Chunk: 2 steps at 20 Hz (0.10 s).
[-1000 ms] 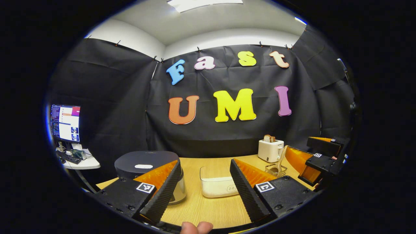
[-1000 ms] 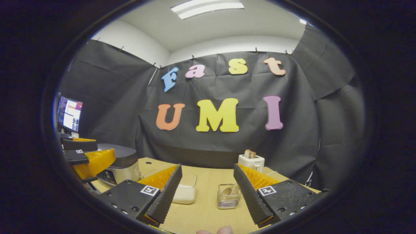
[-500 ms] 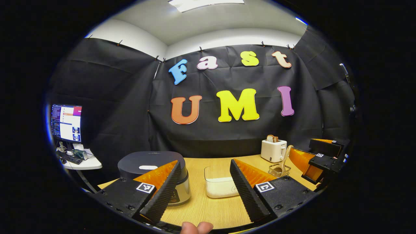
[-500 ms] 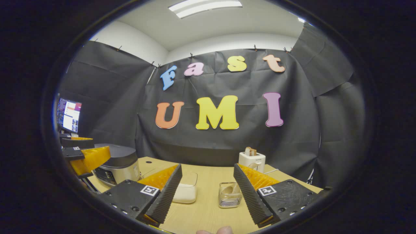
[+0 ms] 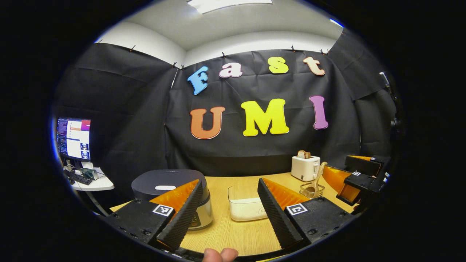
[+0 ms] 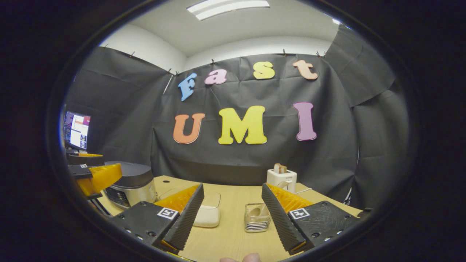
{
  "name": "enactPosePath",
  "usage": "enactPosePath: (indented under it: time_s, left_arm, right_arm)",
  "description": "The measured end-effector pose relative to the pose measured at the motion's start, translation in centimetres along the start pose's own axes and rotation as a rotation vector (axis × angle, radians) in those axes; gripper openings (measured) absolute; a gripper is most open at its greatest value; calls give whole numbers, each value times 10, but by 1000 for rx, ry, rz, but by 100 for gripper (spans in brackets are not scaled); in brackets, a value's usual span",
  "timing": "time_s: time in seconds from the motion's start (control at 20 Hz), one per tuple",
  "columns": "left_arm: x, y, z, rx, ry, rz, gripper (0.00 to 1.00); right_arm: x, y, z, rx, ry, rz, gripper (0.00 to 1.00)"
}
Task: Close the left gripper, press the button to open the rice cooker; take a wooden spoon from the chopstick holder with the right hand, scoop a spoonful of rice and pour it into the rice cooker, then put the wooden spoon back into the chopstick holder.
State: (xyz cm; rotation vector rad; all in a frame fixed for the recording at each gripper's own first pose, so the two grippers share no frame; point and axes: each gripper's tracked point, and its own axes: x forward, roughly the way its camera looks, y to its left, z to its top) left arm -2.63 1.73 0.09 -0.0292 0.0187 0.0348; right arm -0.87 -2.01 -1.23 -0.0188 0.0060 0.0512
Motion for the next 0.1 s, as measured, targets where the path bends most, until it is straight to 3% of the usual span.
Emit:
enactPosePath:
  time_s: [0.1]
  left_arm:
    - [-1,0,1,2,-5,1,96]
  right_arm:
    - [-1,-2,0,1,0,-5,94]
